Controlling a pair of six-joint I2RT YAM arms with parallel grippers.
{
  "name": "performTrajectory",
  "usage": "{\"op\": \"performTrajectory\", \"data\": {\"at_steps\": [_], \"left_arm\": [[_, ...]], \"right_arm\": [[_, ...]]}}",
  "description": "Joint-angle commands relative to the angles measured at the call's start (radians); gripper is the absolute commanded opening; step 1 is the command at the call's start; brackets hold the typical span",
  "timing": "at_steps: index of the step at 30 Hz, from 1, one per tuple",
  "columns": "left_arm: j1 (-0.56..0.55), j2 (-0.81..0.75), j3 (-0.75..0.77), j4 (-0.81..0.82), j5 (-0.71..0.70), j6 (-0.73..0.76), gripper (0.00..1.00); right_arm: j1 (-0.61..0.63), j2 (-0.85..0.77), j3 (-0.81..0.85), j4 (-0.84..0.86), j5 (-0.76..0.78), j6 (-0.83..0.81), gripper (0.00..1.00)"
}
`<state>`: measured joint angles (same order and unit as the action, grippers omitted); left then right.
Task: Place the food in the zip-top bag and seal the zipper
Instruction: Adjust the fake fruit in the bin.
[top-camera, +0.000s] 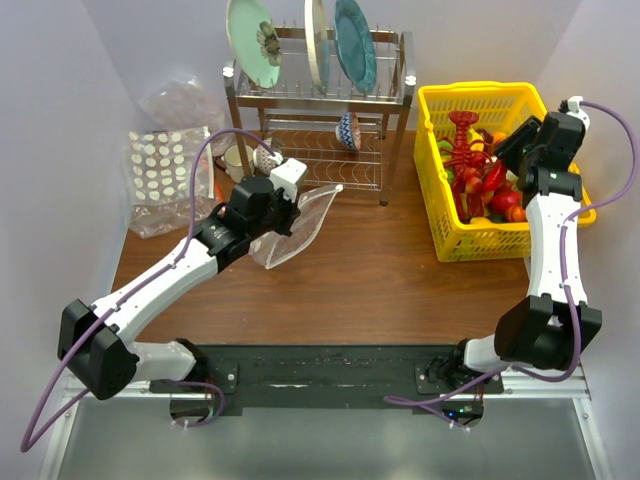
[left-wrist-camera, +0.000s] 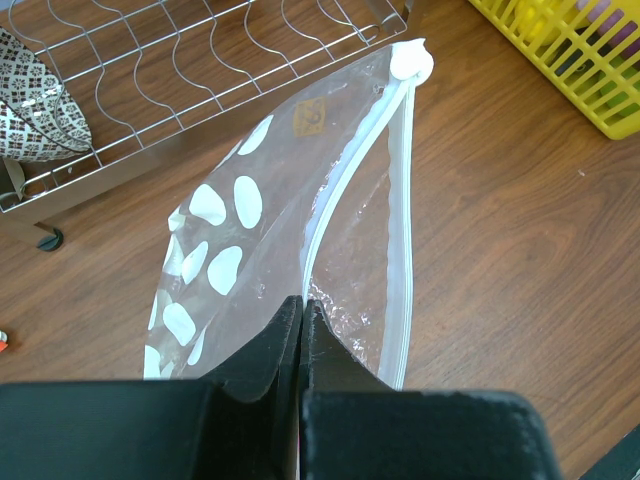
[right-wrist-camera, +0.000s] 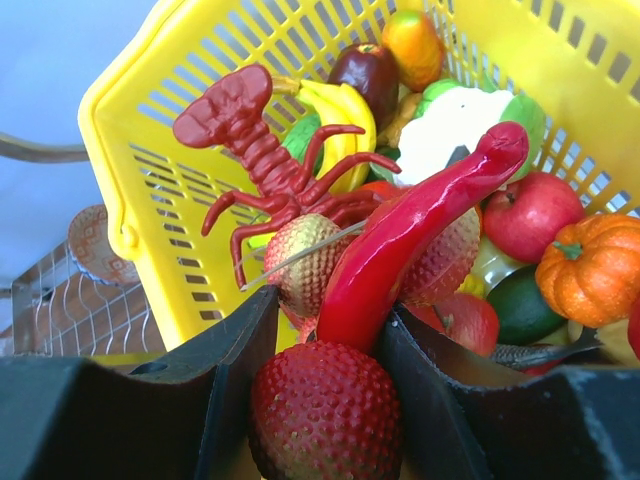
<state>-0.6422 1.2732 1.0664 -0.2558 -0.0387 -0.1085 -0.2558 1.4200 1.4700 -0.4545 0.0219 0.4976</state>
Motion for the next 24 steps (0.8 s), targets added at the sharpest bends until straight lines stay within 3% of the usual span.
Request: {"op": "performTrajectory", "data": {"at_steps": [1, 3, 7, 9, 13, 16, 17, 22, 23, 24], "left_arm": [[-0.004, -0.014, -0.003, 0.032, -0.013, 0.021, 0.00], [-0.004, -0.014, -0.003, 0.030, -0.015, 0.021, 0.00], [-0.004, -0.011, -0.003, 0.030, -0.013, 0.021, 0.00], [-0.002, -0.009, -0.003, 0.032, -0.013, 0.021, 0.00], [-0.004, -0.008, -0.003, 0.030, -0.012, 0.021, 0.00], [-0.004, -0.006, -0.003, 0.032, -0.012, 0.021, 0.00], [-0.004, -0.006, -0.003, 0.030, -0.012, 0.021, 0.00], [-0.004, -0.003, -0.003, 0.030, -0.010, 0.021, 0.00], [-0.004, -0.003, -0.003, 0.030, -0.010, 0.021, 0.00], [-0.004, -0.003, -0.003, 0.030, -0.010, 0.021, 0.00]], "right_arm": [[0.001, 0.011, 0.049, 0.014, -0.062, -0.014, 0.02], [0.001, 0.007, 0.032, 0.017, -0.056, -0.011, 0.00], [0.001, -0.006, 0.016, 0.022, -0.054, -0.010, 0.13], [0.001, -0.013, 0.009, 0.025, -0.062, -0.016, 0.00], [0.001, -0.027, -0.002, 0.028, -0.054, -0.010, 0.02], [0.001, -0.033, -0.007, 0.025, -0.034, -0.008, 0.45], [0.001, -0.032, -0.007, 0.023, -0.034, -0.010, 0.46], [0.001, -0.036, -0.026, 0.028, -0.039, -0.007, 0.41], [0.001, -0.038, -0.031, 0.034, -0.045, -0.008, 0.35], [0.001, -0.042, -0.039, 0.043, -0.051, -0.007, 0.12]]}}
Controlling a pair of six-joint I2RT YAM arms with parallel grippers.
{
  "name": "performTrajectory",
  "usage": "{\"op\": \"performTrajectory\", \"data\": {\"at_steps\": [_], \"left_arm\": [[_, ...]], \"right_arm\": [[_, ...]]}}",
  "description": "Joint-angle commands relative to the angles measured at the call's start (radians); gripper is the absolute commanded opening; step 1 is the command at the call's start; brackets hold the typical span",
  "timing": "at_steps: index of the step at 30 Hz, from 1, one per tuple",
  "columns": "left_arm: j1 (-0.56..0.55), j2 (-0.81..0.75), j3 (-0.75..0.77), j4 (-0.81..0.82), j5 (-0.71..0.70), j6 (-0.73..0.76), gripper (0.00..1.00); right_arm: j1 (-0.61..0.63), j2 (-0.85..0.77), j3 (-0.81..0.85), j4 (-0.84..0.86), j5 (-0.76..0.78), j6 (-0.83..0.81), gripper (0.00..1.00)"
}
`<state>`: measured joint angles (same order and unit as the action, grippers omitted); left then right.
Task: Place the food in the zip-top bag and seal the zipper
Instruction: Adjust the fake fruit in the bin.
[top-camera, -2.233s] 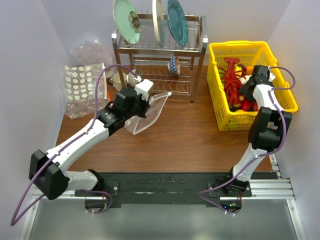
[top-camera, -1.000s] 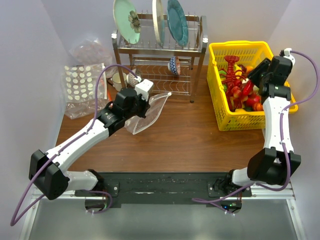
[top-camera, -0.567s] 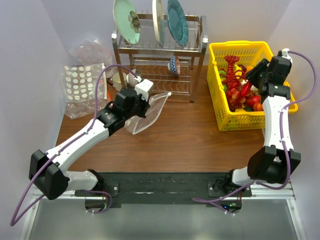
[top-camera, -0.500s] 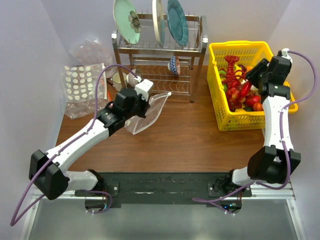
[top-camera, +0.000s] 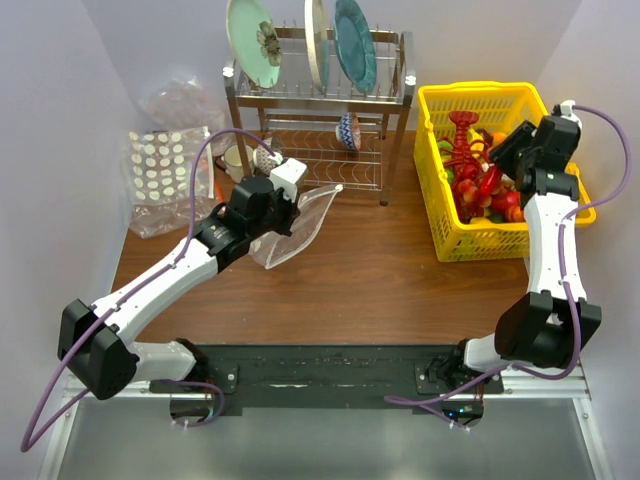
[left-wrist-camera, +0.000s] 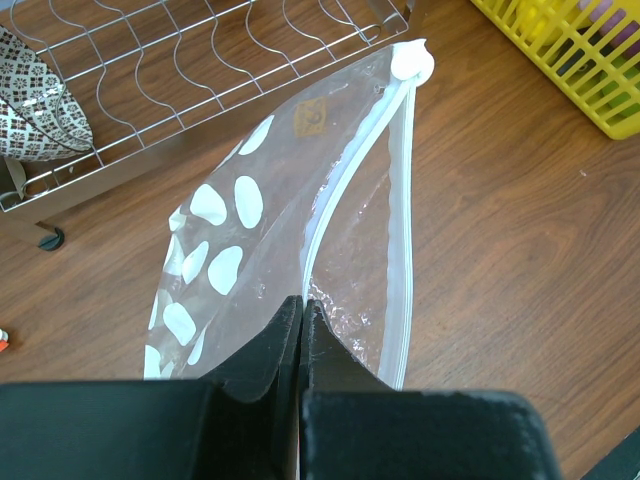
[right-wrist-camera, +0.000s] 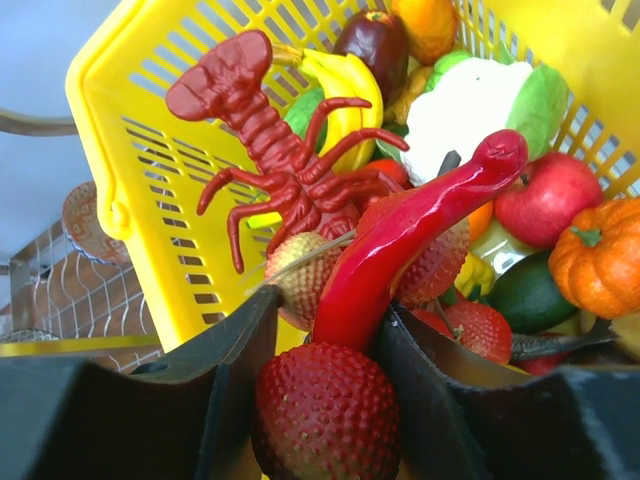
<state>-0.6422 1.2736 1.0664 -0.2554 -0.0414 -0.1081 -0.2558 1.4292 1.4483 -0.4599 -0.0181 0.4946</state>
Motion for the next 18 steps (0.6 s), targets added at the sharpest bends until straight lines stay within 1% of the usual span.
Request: {"op": "performTrajectory", "data": {"at_steps": [1, 2, 3, 4, 5, 6, 7, 9, 10, 11, 12, 18], "left_arm": [[-0.004, -0.003, -0.003, 0.030, -0.008, 0.022, 0.00], [-0.004, -0.003, -0.003, 0.031, -0.009, 0.022, 0.00], [-0.004, -0.002, -0.003, 0.030, -0.009, 0.022, 0.00], [-0.004, 0.000, -0.003, 0.030, -0.011, 0.022, 0.00], [-0.004, -0.002, -0.003, 0.030, -0.009, 0.022, 0.00], [-0.002, -0.002, -0.003, 0.030, -0.008, 0.022, 0.00], [-0.002, 0.000, -0.003, 0.030, -0.008, 0.022, 0.00], [-0.002, -0.002, -0.003, 0.028, -0.009, 0.022, 0.00], [-0.004, 0.000, -0.002, 0.030, -0.008, 0.022, 0.00], [-0.004, -0.002, -0.002, 0.030, -0.009, 0.022, 0.00], [-0.002, 0.000, -0.002, 0.030, -0.009, 0.022, 0.00], [-0.004, 0.000, 0.000, 0.027, -0.011, 0.024, 0.00]], "right_arm": [[0.001, -0.052, -0.019, 0.052, -0.016, -0.002, 0.06], [0.001, -0.052, -0.020, 0.053, -0.013, 0.001, 0.06], [0.000, -0.052, -0.020, 0.053, -0.008, 0.004, 0.16], [0.001, -0.052, -0.019, 0.052, -0.002, 0.005, 0.33], [0.000, -0.052, -0.019, 0.052, 0.000, 0.007, 0.45], [0.001, -0.055, -0.019, 0.055, 0.000, 0.007, 0.54], [0.001, -0.058, -0.019, 0.056, 0.001, 0.006, 0.59], [0.001, -0.059, -0.017, 0.053, 0.003, 0.009, 0.64], [0.001, -0.062, -0.019, 0.053, 0.004, 0.009, 0.63], [0.001, -0.062, -0.020, 0.055, 0.000, 0.007, 0.53], [0.001, -0.064, -0.023, 0.058, -0.002, 0.009, 0.01], [0.001, -0.069, -0.031, 0.064, -0.002, 0.013, 0.00]]}}
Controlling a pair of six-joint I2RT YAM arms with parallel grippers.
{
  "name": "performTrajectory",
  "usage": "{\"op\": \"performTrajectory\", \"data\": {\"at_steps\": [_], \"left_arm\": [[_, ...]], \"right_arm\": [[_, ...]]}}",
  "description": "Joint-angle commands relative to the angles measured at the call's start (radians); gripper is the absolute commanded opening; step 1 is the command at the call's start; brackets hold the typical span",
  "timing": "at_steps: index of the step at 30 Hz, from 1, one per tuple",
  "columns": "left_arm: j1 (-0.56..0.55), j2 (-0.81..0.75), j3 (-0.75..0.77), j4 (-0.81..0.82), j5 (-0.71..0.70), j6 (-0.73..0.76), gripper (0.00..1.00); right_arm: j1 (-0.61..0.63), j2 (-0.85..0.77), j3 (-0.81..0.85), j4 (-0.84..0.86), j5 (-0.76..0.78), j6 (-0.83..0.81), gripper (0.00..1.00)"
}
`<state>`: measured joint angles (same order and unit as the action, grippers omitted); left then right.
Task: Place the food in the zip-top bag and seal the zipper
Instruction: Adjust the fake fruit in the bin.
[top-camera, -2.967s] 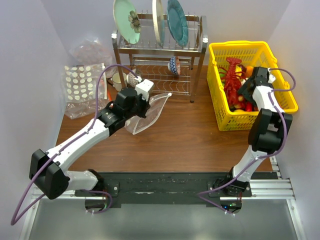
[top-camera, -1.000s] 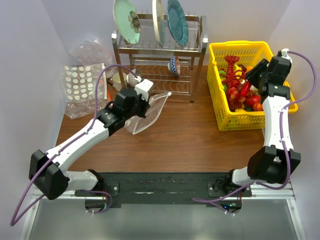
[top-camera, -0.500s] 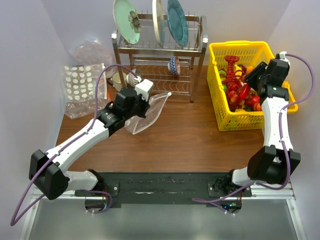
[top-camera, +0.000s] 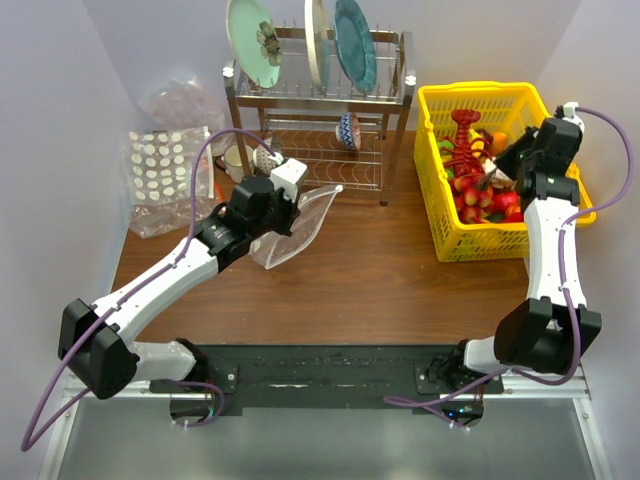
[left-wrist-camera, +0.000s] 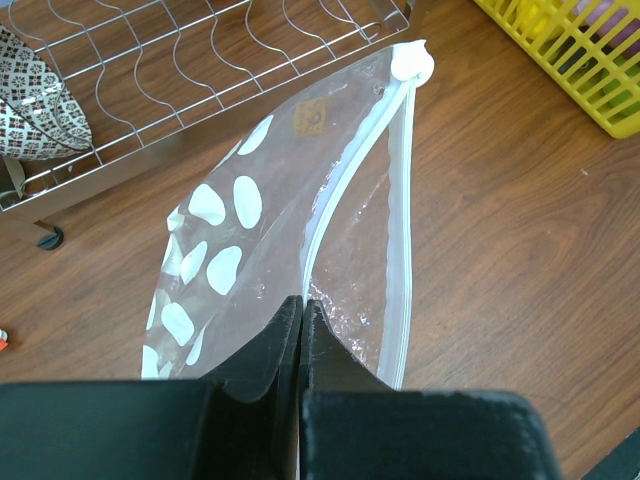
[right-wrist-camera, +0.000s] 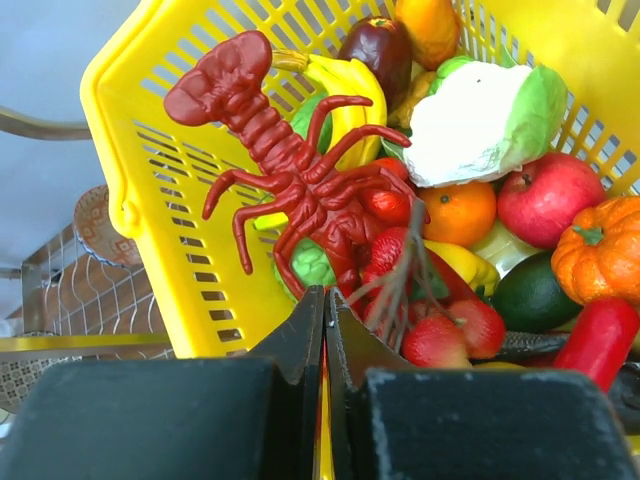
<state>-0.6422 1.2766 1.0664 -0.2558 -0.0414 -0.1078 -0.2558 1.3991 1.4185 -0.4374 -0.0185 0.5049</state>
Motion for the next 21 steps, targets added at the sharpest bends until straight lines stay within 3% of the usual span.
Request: {"op": "performTrajectory", "data": {"at_steps": [1, 2, 3, 5, 9, 12, 16, 21], "left_arm": [[-0.004, -0.005, 0.000, 0.026, -0.009, 0.023, 0.00], [-0.004, -0.005, 0.000, 0.027, -0.011, 0.023, 0.00], [-0.004, -0.005, 0.000, 0.026, -0.009, 0.023, 0.00], [-0.002, -0.003, 0.000, 0.026, -0.006, 0.023, 0.00], [-0.004, -0.005, 0.000, 0.027, 0.002, 0.022, 0.00], [-0.004, -0.003, 0.000, 0.027, 0.002, 0.022, 0.00], [-0.004, 0.003, 0.000, 0.027, 0.000, 0.022, 0.00], [-0.004, 0.003, -0.002, 0.029, -0.008, 0.023, 0.00]], "right_arm": [[0.001, -0.035, 0.003, 0.037, 0.003, -0.008, 0.04], [0.001, -0.032, 0.016, 0.023, 0.011, -0.014, 0.19], [0.001, -0.028, 0.020, 0.017, 0.017, -0.017, 0.46], [0.001, -0.020, 0.046, -0.023, 0.064, -0.034, 0.64], [0.003, 0.031, 0.073, -0.089, 0.124, -0.084, 0.63], [0.003, 0.032, -0.004, -0.011, 0.170, -0.089, 0.63], [0.003, 0.121, 0.003, 0.042, 0.141, -0.063, 0.63], [0.003, 0.218, 0.049, 0.097, 0.098, -0.022, 0.57]]}}
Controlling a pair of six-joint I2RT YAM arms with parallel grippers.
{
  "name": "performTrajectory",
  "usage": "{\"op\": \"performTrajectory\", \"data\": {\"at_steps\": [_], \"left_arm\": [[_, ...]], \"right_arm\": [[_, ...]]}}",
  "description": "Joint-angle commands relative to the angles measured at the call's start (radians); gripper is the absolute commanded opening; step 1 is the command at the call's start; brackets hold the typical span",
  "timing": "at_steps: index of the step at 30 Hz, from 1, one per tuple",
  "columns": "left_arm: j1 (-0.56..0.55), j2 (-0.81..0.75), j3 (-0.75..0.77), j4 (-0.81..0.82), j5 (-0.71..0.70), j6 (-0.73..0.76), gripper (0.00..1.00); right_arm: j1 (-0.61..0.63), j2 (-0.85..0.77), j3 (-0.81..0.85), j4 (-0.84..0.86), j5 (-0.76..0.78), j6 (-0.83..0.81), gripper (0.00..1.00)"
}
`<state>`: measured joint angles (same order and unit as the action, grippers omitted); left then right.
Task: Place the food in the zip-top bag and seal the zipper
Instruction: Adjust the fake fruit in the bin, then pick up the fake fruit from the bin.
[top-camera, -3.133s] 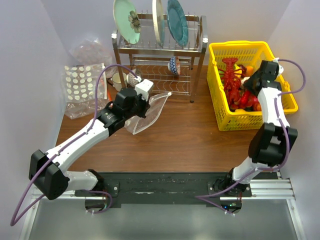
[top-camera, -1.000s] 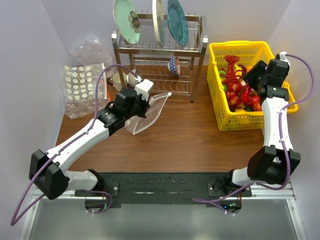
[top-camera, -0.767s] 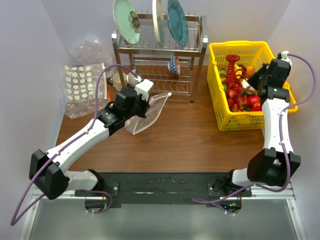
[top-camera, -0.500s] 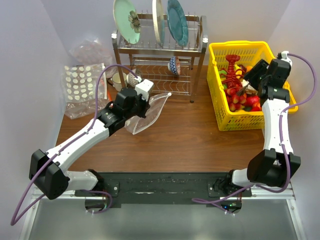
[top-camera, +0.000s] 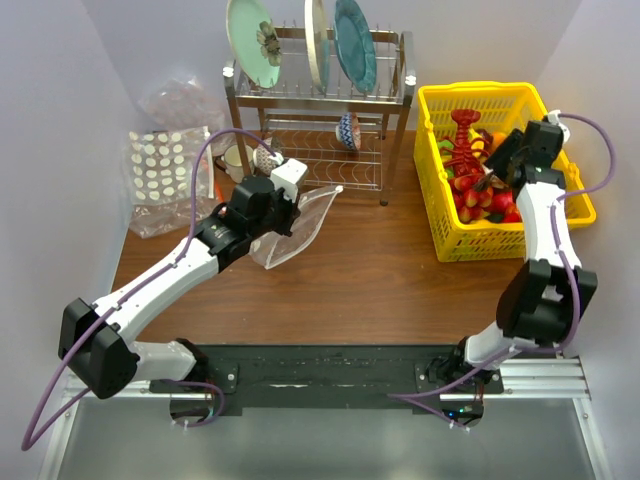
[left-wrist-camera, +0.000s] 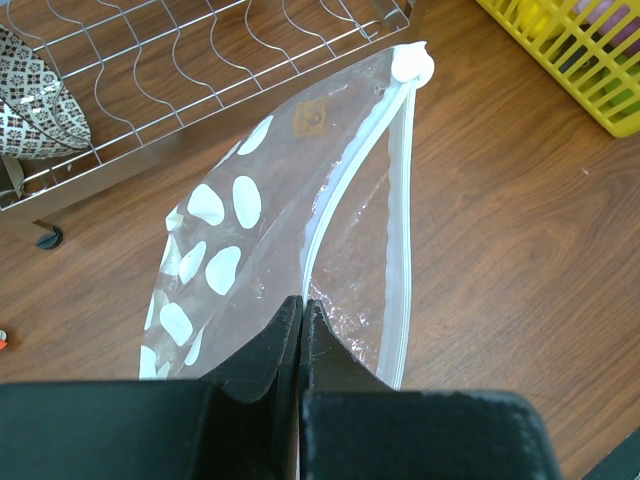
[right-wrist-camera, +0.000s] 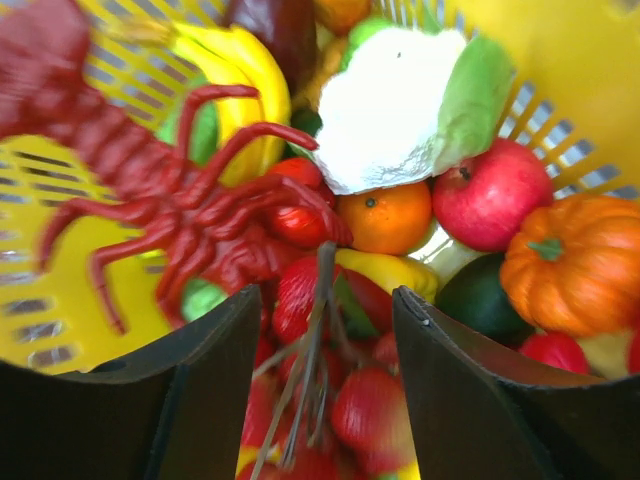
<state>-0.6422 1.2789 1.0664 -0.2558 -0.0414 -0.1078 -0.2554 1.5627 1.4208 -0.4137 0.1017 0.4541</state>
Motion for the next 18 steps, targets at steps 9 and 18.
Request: {"op": "performTrajectory", "data": {"at_steps": [9, 18], "left_arm": [[-0.004, 0.004, 0.000, 0.023, -0.032, 0.031, 0.00], [-0.004, 0.007, 0.000, 0.023, -0.032, 0.028, 0.00]], "right_arm": [[0.002, 0.134, 0.076, 0.078, -0.071, 0.029, 0.00], [0.025, -0.049, 0.142, -0.005, 0.000, -0.034, 0.00]]}}
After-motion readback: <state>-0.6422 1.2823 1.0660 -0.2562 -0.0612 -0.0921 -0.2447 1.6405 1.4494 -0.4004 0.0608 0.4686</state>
